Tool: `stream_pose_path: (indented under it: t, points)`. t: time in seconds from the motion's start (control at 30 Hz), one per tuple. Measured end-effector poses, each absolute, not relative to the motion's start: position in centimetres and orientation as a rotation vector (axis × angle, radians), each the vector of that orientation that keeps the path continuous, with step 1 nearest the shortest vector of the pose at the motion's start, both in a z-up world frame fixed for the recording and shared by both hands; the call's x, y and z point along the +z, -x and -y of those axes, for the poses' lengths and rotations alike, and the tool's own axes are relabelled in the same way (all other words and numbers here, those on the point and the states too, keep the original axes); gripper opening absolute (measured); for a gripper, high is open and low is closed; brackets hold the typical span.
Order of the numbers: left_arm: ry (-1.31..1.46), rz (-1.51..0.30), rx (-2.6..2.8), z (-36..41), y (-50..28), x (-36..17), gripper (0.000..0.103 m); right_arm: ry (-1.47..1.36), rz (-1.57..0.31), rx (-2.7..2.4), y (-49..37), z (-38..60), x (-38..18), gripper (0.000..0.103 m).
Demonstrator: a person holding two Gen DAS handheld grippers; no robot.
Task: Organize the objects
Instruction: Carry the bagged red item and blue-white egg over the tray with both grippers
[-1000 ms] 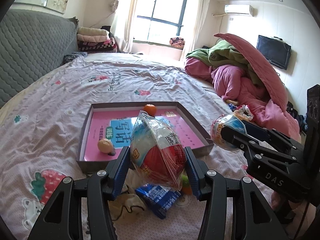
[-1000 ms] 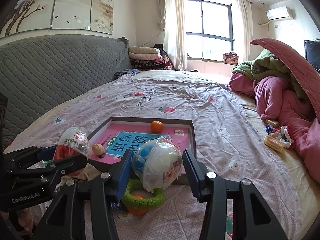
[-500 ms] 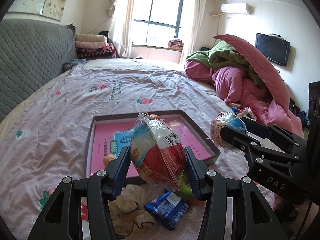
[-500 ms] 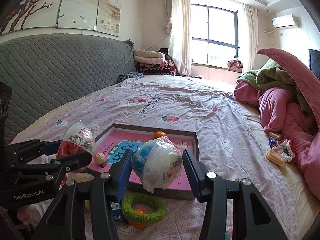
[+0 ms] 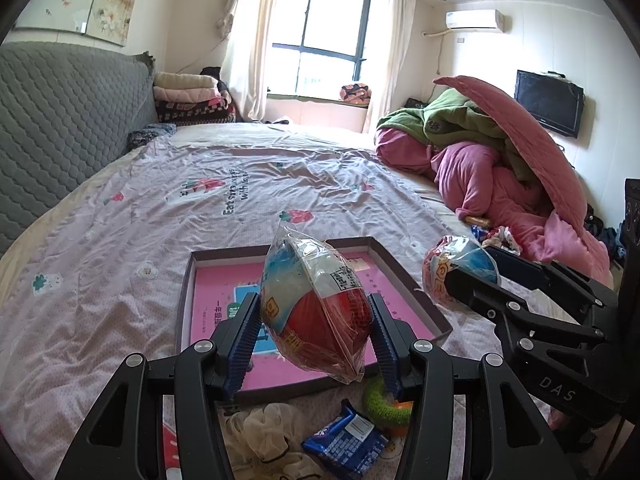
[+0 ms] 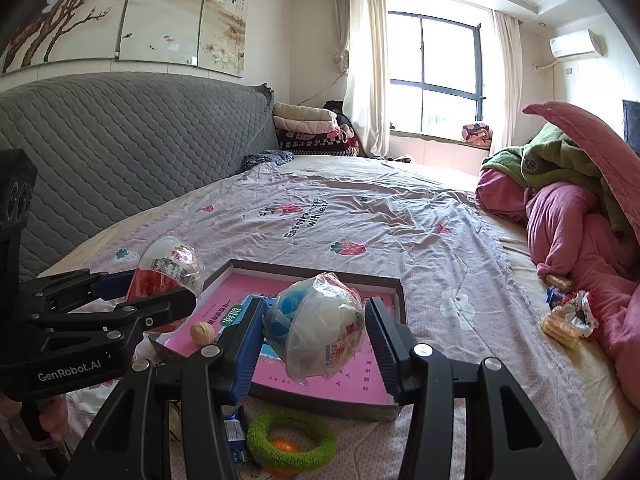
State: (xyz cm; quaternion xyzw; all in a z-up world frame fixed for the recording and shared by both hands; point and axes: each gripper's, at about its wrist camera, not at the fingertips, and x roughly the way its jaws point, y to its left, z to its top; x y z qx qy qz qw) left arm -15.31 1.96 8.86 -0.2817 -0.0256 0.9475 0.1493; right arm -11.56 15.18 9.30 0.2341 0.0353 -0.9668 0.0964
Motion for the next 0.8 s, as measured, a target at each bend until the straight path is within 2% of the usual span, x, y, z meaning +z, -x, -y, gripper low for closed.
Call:
stream_pose_path:
  t: [0.1, 0.8]
  points:
    - [0.808, 0.079, 2.727, -2.0, 15.7, 8.9, 0.055, -0.669, -0.155, -2.881, 12.2, -15.0, 9.6, 0.051]
    - [0.780, 0.049, 2.769, -2.1, 20.8, 9.5, 0.055, -0.618, -0.196, -2.888, 16.0, -15.1, 10.3, 0.051]
